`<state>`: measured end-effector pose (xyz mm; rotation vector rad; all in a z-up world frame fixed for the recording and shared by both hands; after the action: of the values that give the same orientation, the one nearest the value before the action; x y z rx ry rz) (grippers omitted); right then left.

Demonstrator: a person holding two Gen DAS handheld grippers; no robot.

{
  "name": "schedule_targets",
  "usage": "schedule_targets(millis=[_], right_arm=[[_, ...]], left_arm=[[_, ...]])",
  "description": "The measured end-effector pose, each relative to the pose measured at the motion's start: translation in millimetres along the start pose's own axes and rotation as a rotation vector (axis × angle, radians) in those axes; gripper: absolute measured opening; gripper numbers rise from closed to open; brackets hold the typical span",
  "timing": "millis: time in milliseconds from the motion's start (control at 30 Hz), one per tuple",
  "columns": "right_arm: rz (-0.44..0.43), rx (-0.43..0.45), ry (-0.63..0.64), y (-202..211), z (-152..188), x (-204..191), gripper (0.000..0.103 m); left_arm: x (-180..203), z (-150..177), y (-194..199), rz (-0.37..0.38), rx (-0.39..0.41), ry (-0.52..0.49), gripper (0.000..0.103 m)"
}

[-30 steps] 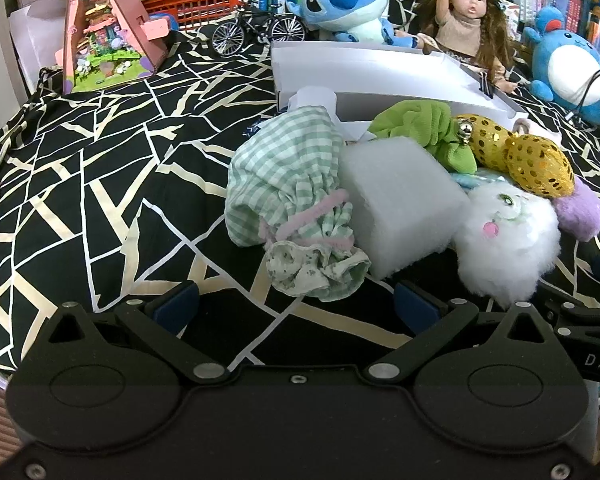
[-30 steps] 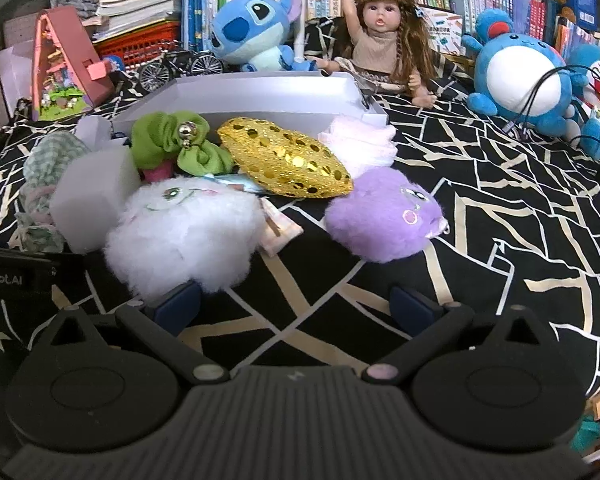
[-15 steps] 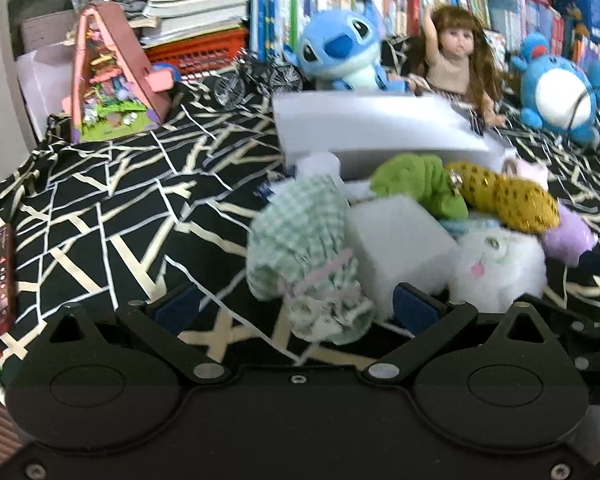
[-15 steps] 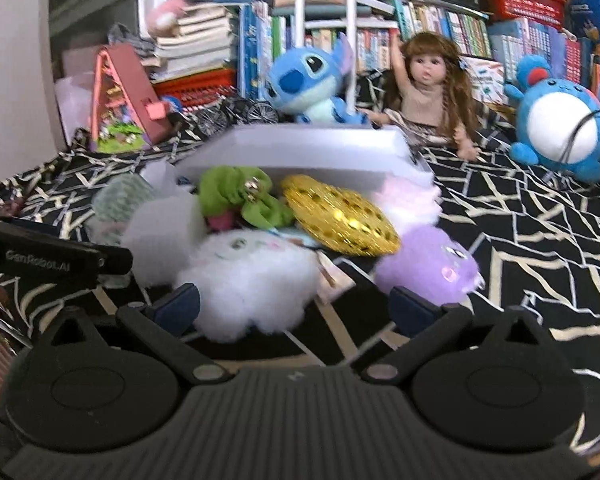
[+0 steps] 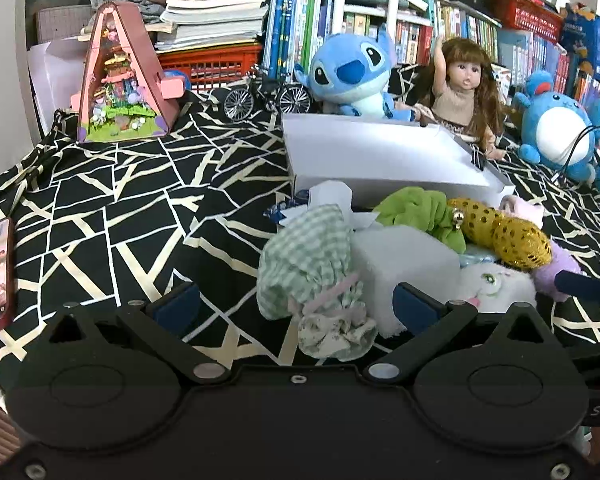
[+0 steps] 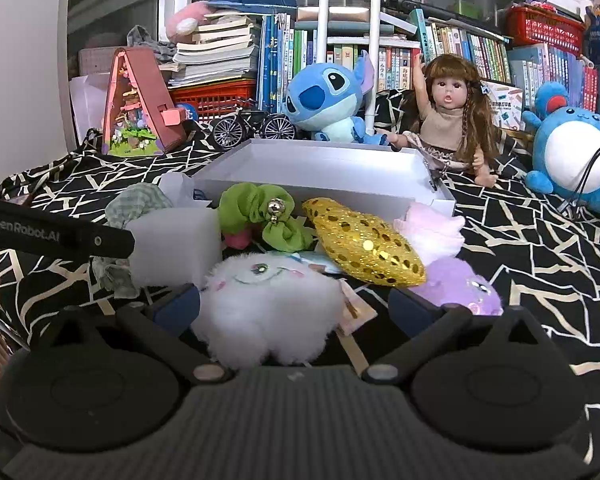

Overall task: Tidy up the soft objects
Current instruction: 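Move right tool to the white fluffy ball while left tool approaches the green gingham pouch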

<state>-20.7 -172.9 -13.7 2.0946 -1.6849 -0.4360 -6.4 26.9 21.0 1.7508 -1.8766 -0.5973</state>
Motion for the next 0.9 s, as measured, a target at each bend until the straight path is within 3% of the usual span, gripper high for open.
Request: schedule_targets(millis=[400,900], right_arm=[[-0.018,-0.005,0.015,-9.8,1.6,-10.3,0.103],[-0.031,-0.022,0.027,-19.6,2.7,-20.1,0.103]], left_arm=[[-6.7,-0.7,-0.6,0.02,0.017,0.045,0.101],[-11.6,2.0,-4.1,0.054,-0.004,0.094,0.086]])
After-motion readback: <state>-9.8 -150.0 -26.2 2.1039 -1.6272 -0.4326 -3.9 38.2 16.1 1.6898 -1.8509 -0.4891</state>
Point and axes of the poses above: each gripper's, at about its wrist camera, not at the fingertips, and y roughly against the way its jaws point, x to its right, z to its underside, the point moved 2 cm from there along -y, roughly the way its jaws point, and after that the axes turned 1 degree about -x, right-handed, at the moved point
